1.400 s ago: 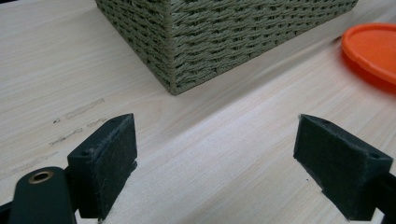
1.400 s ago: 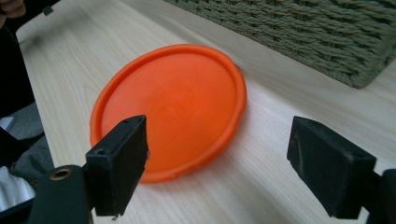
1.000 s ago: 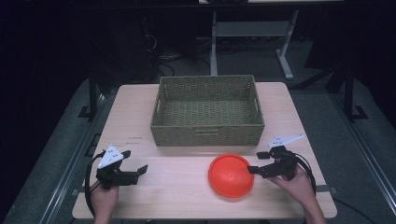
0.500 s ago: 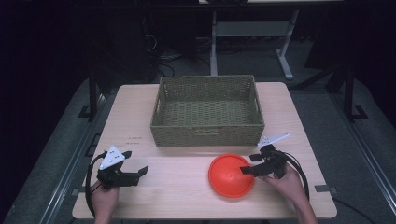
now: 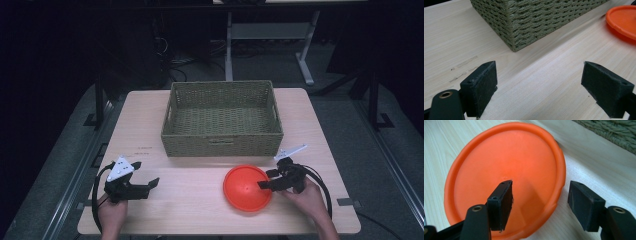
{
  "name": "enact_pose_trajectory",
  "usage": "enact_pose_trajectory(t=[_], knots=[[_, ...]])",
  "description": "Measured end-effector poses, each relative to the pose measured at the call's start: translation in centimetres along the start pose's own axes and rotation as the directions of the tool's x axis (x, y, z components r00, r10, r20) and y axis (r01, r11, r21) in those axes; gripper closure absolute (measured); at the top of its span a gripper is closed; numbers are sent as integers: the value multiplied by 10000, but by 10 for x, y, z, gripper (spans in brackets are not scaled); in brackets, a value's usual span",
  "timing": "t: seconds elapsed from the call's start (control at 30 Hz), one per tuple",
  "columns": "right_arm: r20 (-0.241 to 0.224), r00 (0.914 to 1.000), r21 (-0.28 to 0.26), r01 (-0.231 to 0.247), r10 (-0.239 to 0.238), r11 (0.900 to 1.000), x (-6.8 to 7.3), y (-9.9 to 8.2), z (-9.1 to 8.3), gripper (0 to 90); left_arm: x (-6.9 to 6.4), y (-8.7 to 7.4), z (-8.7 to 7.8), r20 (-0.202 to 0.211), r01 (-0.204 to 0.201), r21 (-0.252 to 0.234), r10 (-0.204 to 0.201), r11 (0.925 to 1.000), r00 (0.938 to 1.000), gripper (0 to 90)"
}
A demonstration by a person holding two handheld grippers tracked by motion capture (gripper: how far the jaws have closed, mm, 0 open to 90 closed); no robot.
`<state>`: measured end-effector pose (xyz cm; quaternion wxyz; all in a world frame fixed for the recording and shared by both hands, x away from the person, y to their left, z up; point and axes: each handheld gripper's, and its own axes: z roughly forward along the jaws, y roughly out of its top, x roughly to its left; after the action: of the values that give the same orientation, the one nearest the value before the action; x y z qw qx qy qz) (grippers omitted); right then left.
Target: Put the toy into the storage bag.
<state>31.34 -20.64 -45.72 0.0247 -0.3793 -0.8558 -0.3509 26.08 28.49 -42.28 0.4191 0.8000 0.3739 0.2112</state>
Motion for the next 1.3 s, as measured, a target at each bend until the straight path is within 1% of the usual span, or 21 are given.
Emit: enact_pose_trajectory(t=[0.1,0.13,0.2,0.27,0.33,0.53,0.6,0.7,0.77,0.8,0.9,1.03,1.1,1.23,1.3], knots=[[4,10000,-35,-1,1,10000,-1,-1,1,376,0,0,0,-28,18,-28,-18,10000,10000,128],[-31,10000,5,-83,83,10000,-2,-3,1,385,0,1,0,-25,-48,38,48,10000,10000,128],[10,10000,-9,-51,51,10000,-2,-5,1,402,0,1,0,-47,-69,37,69,10000,10000,128],[-77,9999,-70,-145,145,9999,-3,-5,-1,418,0,0,0,-52,10,-9,-10,10000,10000,128],[-169,9997,-133,-197,195,9997,-3,-6,-1,435,0,0,0,-59,2,-8,-2,10000,10000,128],[-261,9994,-93,-245,242,9997,-4,-6,0,451,-1,1,-1,-62,-74,33,74,10000,10000,128],[-404,9988,-95,-272,267,9996,-4,-7,1,471,0,1,0,-78,-39,43,39,10000,10000,128],[-359,9992,-119,-196,192,9997,-3,-7,2,490,0,1,-1,-81,-99,63,99,9999,9999,128],[-328,9993,-116,-184,180,9998,-3,-7,2,499,0,1,0,-90,-58,22,58,10000,9999,128],[-305,9994,-111,-134,131,9998,-3,-7,2,510,-1,1,0,-84,-61,22,61,10000,9999,128],[-183,9997,-175,-179,176,9997,-3,-7,1,574,-1,1,1,-82,-66,10,66,10000,9999,128],[-62,9999,-202,-111,110,9997,-2,-8,1,612,-1,1,1,-97,-37,2,37,10000,9999,128],[-126,9997,-230,-195,192,9995,-2,-7,0,628,-1,1,0,-87,-59,19,60,10000,9999,128],[-171,9995,-548,-261,252,9982,0,-7,-4,683,-1,1,0,-84,-95,26,95,10000,9999,128],[-218,9995,-611,-261,248,9978,0,-7,-5,692,0,1,0,-86,-64,30,64,10000,9999,128]])
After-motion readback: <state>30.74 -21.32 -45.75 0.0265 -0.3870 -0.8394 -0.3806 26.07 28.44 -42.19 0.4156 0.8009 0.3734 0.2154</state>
